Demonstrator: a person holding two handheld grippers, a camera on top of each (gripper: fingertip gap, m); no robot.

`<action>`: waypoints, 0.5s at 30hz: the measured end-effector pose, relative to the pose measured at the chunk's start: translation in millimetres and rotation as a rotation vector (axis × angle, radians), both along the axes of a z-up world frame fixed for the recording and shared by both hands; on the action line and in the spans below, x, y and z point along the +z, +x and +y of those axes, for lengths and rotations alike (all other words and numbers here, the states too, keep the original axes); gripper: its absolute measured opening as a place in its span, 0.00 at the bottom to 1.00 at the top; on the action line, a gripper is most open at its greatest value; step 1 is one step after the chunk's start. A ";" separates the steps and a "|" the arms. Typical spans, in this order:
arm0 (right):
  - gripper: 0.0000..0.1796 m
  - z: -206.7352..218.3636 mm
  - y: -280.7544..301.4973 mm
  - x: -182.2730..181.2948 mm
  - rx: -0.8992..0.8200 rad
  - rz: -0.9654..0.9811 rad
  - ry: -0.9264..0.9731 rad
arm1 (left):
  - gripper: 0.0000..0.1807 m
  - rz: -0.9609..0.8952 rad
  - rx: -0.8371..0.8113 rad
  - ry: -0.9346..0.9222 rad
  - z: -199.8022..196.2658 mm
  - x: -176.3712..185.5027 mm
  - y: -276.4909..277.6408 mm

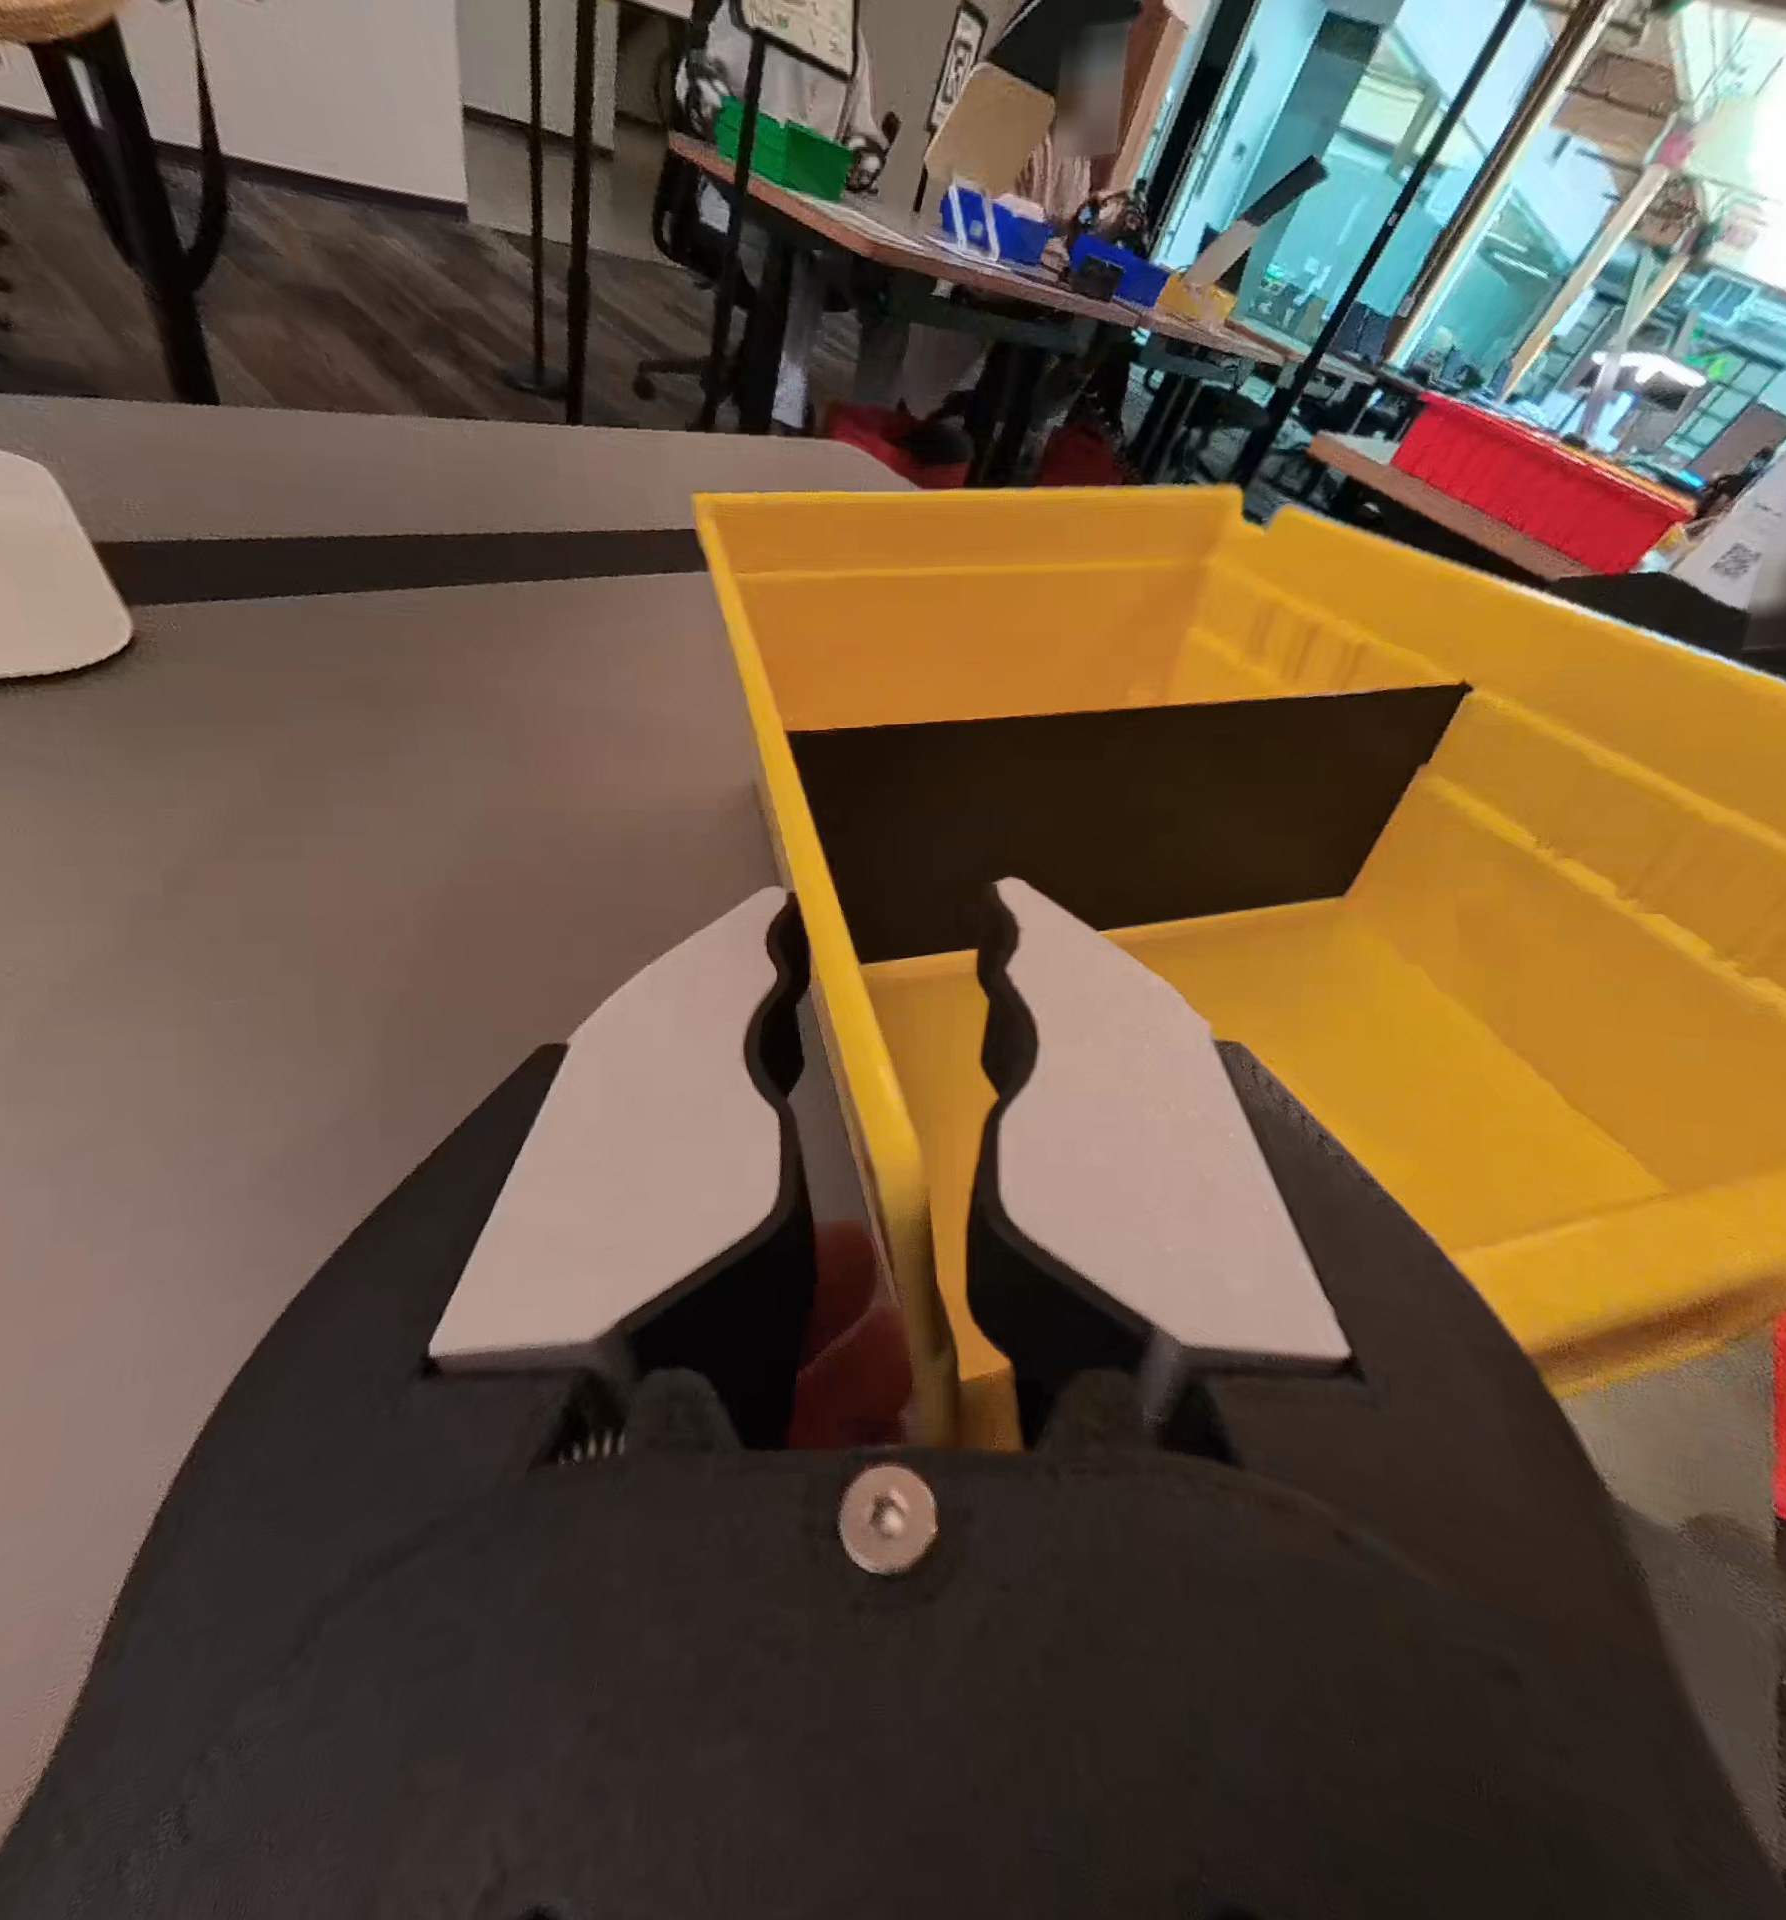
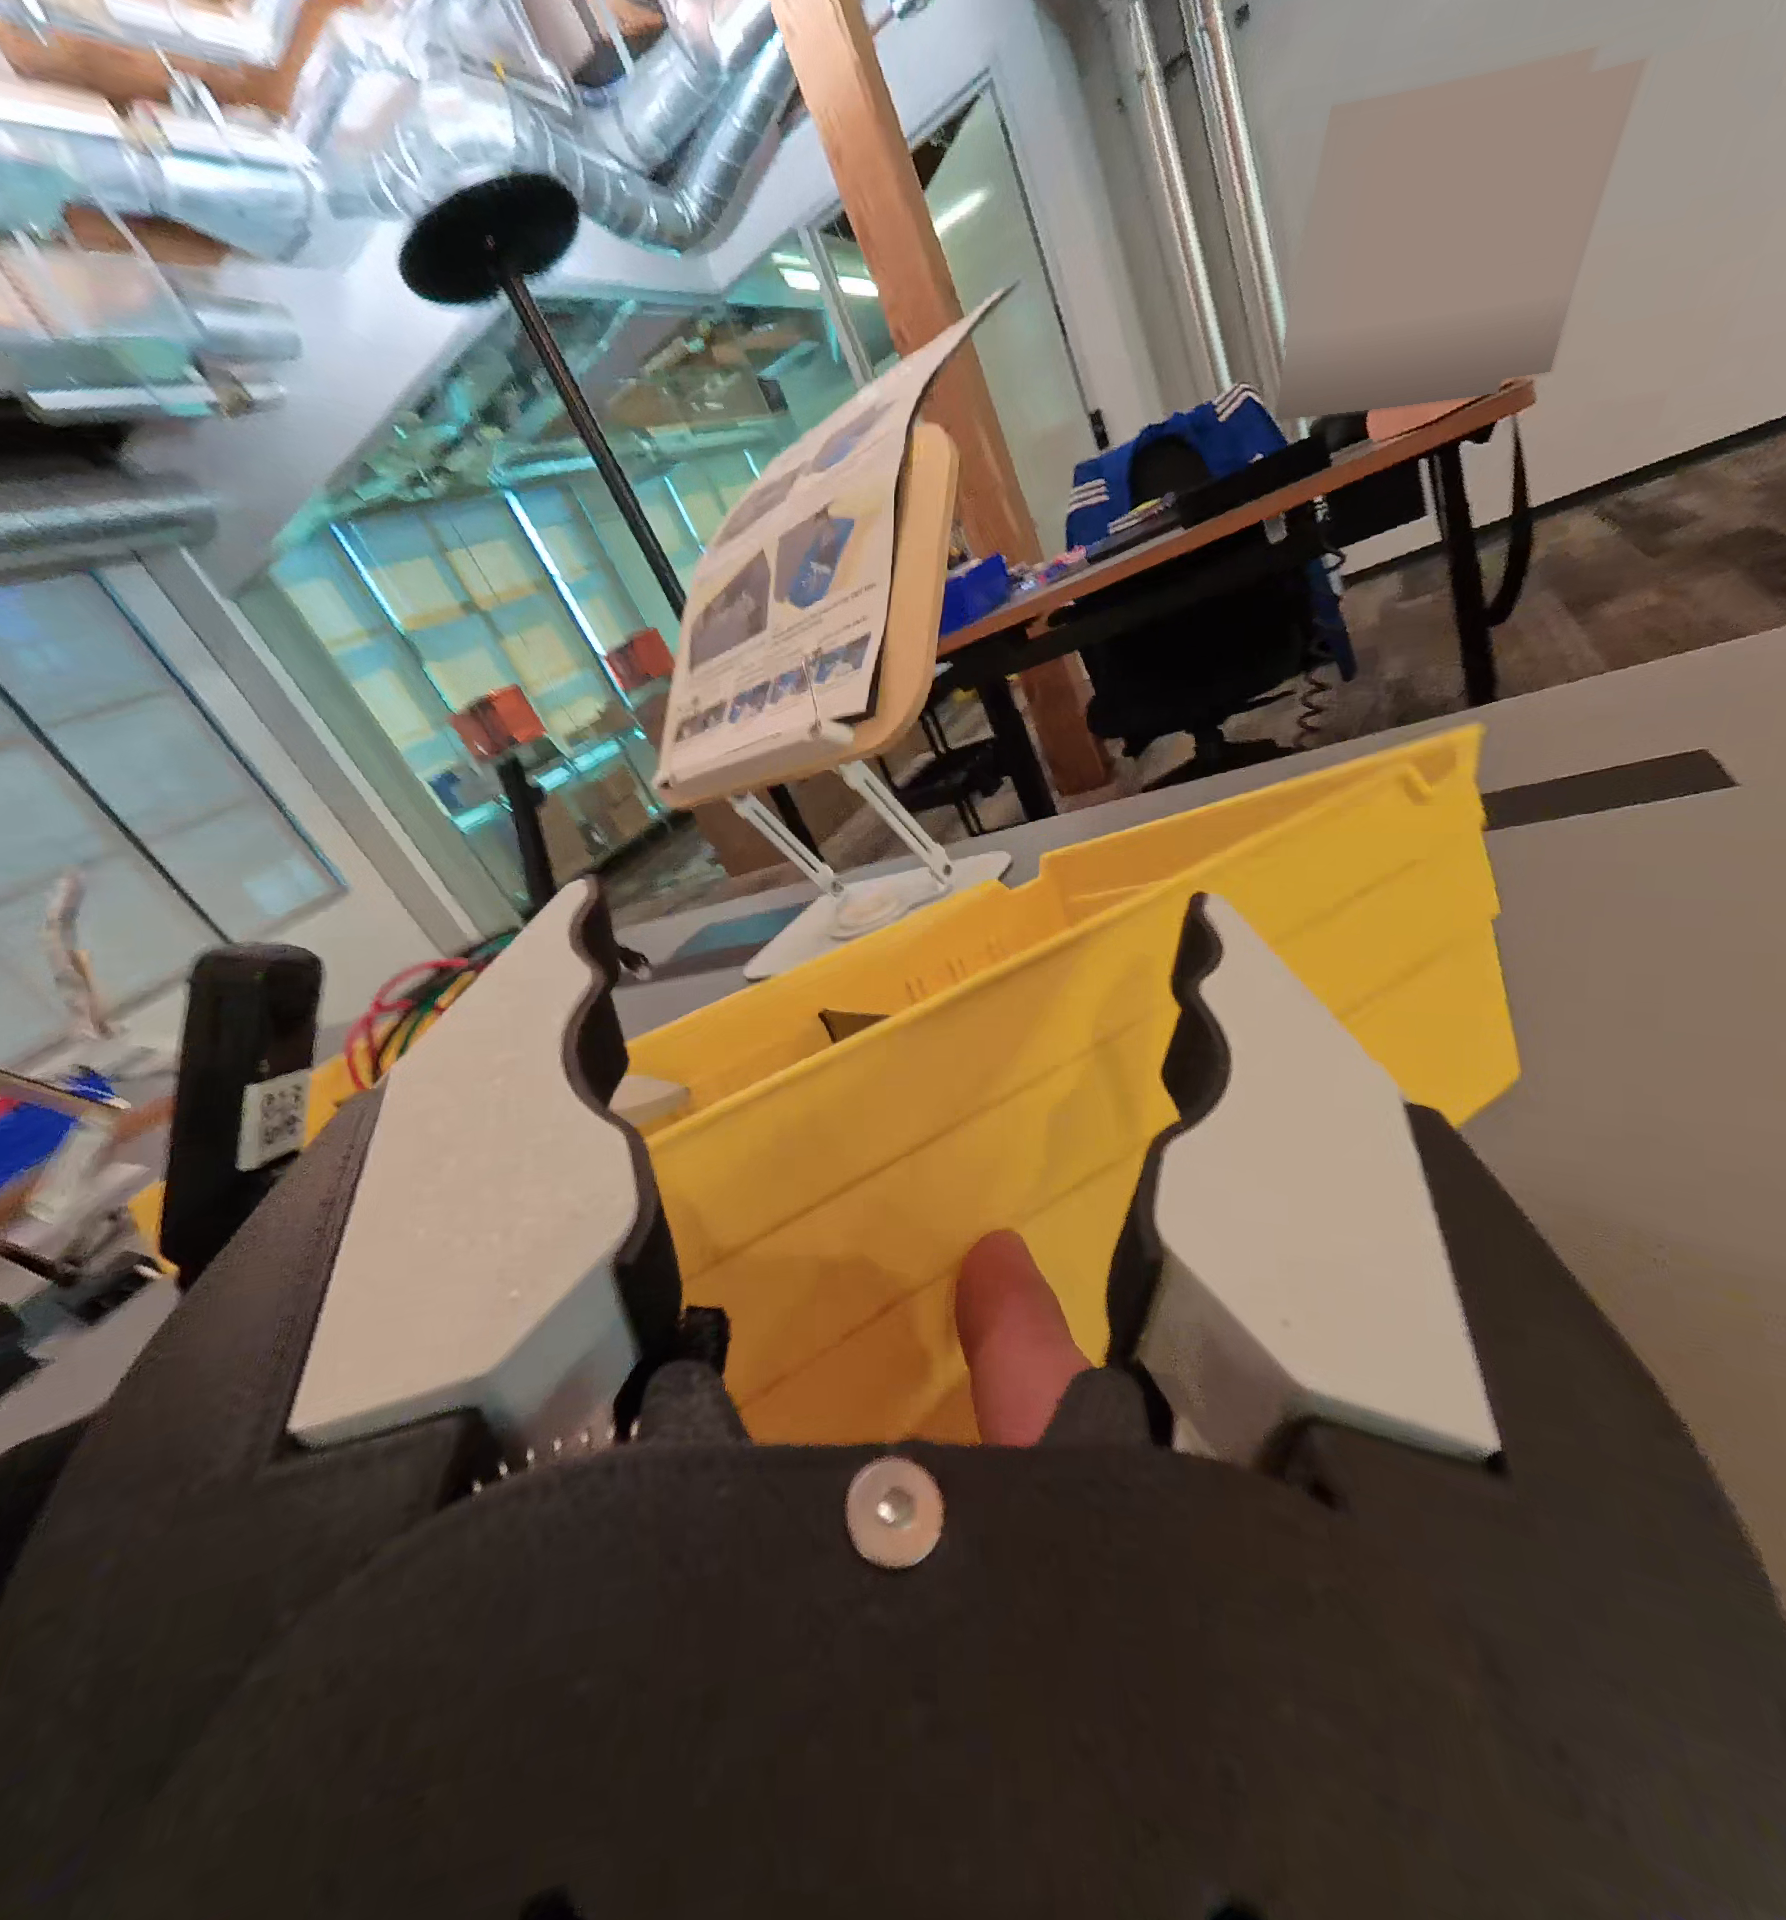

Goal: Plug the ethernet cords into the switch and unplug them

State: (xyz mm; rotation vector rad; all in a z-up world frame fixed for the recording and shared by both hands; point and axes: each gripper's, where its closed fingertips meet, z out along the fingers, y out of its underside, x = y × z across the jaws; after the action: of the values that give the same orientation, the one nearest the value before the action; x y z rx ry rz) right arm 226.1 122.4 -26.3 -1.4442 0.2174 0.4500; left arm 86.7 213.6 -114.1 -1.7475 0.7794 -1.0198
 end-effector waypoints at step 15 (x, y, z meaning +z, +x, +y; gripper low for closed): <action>0.55 27.9 143.0 -50.6 0.162 0.204 -0.029 | 0.47 -0.096 -0.071 -0.075 -32.5 -9.8 110.7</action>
State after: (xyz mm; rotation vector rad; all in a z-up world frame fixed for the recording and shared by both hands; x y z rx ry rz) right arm 369.2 150.3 -76.9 -1.4497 0.2717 0.7310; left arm 197.4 181.1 -123.9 -1.7307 0.7557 -1.1855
